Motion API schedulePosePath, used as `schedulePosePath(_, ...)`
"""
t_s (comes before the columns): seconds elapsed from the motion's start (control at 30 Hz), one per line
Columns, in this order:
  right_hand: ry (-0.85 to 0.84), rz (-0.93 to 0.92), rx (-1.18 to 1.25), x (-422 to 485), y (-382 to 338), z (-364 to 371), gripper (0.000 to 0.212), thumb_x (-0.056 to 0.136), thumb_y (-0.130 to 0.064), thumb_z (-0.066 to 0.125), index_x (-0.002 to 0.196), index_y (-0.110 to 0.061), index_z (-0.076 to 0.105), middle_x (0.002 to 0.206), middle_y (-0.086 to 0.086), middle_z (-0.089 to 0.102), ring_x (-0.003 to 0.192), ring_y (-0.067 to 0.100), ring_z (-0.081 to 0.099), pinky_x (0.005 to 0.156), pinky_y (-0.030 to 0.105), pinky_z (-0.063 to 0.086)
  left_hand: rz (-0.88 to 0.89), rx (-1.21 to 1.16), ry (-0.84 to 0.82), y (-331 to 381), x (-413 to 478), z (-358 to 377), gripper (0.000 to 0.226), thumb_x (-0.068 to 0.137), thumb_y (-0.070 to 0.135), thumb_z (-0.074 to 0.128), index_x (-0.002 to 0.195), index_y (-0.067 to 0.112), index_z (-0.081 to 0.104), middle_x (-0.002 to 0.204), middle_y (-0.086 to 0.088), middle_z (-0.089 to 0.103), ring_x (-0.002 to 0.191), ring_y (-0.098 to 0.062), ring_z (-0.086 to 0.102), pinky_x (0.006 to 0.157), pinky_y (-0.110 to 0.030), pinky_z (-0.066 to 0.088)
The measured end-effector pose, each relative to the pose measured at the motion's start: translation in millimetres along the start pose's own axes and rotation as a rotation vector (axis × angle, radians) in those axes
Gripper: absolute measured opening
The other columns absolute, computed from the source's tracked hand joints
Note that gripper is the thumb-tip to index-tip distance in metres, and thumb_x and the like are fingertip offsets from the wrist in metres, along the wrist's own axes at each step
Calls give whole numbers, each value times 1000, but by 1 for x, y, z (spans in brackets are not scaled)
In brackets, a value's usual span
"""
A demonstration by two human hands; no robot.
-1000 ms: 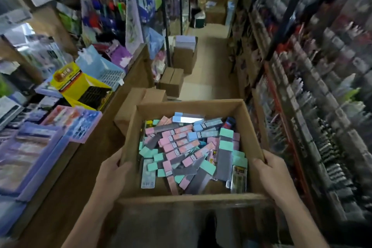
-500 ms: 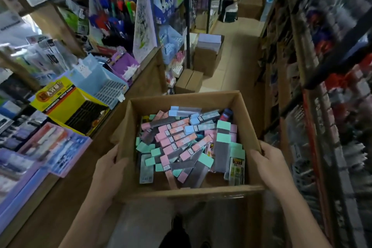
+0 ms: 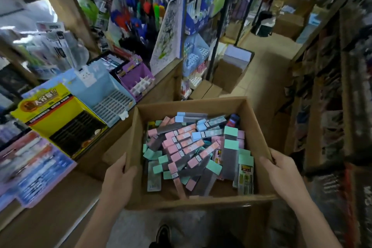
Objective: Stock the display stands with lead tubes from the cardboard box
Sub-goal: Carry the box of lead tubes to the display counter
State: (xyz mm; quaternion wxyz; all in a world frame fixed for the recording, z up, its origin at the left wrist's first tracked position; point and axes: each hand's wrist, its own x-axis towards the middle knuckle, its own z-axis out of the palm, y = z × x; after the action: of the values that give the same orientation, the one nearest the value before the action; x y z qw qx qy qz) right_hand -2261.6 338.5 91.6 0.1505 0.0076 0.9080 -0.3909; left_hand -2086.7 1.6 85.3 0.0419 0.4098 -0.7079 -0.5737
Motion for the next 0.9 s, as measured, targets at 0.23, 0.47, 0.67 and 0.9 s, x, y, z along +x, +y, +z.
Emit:
schedulePosePath(0.23, -239, -114, -148, 134, -23, 7, 8, 103, -23, 56, 106, -24, 64, 92, -4, 69, 85, 13, 66, 63, 28, 49, -140, -116, 299, 6, -1, 53, 64, 97, 4, 54, 96, 68, 63, 91, 21, 74, 82, -1, 69, 70, -34, 55)
schedulePosePath(0.47, -561, -380, -228, 213, -77, 34, 10, 104, -21, 55, 103, -26, 64, 93, -4, 69, 89, 14, 65, 69, 31, 49, -311, -253, 656, 10, -39, 101, 53, 92, 0, 55, 95, 52, 64, 86, 33, 72, 77, 14, 66, 51, -4, 46)
schedulePosePath(0.67, -666, -473, -227, 212, -105, 85, 14, 103, -22, 58, 98, -32, 66, 88, -11, 70, 84, 4, 65, 63, 23, 44, -374, -244, 794, -11, -52, 87, 56, 90, 1, 56, 101, 55, 65, 90, 29, 72, 86, 8, 66, 62, -11, 45)
schedulePosePath(0.9, -600, -374, -323, 176, -113, 145, 17, 102, -21, 59, 90, -32, 64, 89, -7, 69, 84, 6, 65, 62, 22, 43, -391, -279, 737, -76, -21, 35, 61, 88, 2, 58, 120, 53, 64, 93, 17, 73, 89, -1, 66, 68, -15, 46)
